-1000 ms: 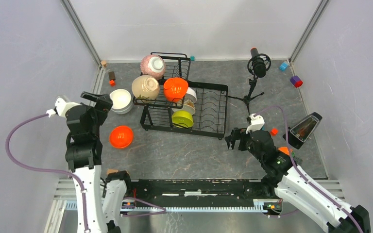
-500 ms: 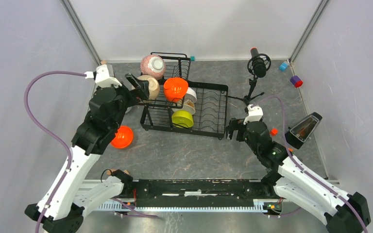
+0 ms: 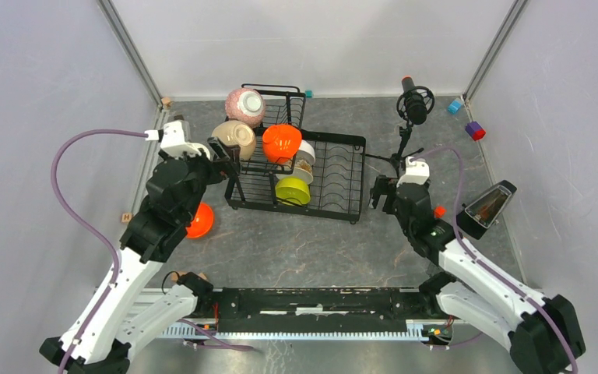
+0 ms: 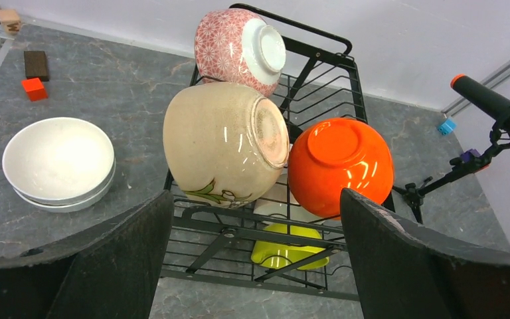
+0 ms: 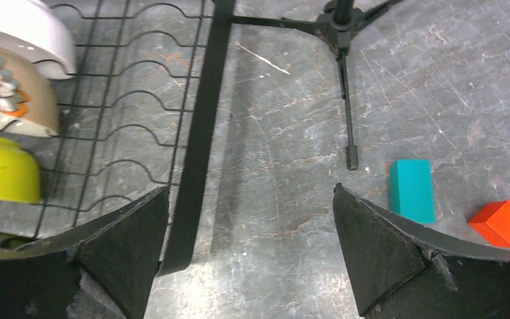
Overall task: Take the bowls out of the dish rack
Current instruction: Adjust the dish rack at the center of the board.
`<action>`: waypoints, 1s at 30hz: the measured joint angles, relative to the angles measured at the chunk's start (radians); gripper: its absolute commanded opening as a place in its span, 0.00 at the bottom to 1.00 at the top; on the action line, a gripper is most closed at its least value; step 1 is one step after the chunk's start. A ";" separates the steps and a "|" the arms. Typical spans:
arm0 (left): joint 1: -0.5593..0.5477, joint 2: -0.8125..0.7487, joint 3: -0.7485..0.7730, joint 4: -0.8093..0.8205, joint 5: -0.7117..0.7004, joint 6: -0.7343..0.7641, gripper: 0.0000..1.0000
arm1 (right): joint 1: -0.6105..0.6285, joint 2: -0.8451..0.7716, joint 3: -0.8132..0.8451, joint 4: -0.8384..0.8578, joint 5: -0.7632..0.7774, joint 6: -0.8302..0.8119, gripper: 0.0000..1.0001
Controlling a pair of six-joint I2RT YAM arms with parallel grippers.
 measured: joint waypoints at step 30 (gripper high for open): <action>0.000 -0.069 -0.050 0.078 -0.029 0.051 1.00 | -0.184 0.522 0.094 0.331 -0.301 0.137 0.77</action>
